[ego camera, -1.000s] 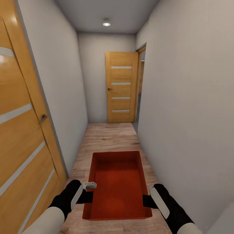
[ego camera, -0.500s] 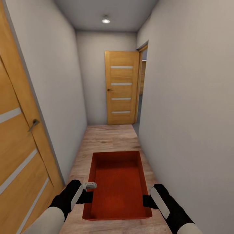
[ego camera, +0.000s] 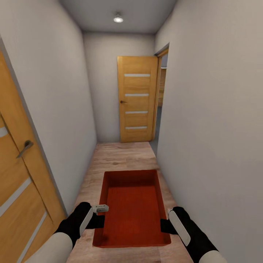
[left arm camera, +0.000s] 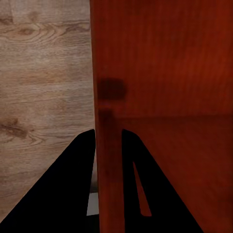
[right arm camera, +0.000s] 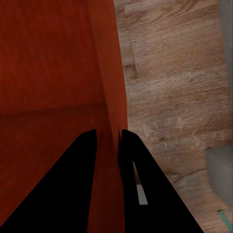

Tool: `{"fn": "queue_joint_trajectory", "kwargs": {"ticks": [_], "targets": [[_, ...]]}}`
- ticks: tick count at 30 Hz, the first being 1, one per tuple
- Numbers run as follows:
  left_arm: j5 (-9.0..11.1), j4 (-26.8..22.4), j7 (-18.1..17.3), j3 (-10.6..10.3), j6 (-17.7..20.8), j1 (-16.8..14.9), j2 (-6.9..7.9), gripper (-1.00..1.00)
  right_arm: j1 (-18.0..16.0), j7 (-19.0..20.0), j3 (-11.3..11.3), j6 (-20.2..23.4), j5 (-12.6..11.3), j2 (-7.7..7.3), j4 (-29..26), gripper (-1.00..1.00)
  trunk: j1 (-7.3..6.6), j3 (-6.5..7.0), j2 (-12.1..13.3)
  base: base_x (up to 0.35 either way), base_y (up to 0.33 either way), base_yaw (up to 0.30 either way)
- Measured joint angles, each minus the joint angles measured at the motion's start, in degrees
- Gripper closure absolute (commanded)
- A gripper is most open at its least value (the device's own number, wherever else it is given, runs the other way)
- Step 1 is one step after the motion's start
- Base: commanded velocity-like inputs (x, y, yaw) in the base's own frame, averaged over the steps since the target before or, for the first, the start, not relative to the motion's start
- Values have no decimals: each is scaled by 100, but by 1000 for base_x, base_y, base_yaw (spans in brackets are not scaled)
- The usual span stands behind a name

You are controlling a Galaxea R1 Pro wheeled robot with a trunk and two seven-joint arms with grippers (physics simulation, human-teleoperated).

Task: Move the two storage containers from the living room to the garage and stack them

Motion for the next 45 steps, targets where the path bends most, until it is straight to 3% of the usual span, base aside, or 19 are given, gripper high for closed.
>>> {"fn": "queue_joint_trajectory", "kwargs": {"ticks": [45], "targets": [[12,-5,-1,0,-1,1,1,100,1,-9,3,14,10,-1,-25,100,0,0,0,311,0,0]]}}
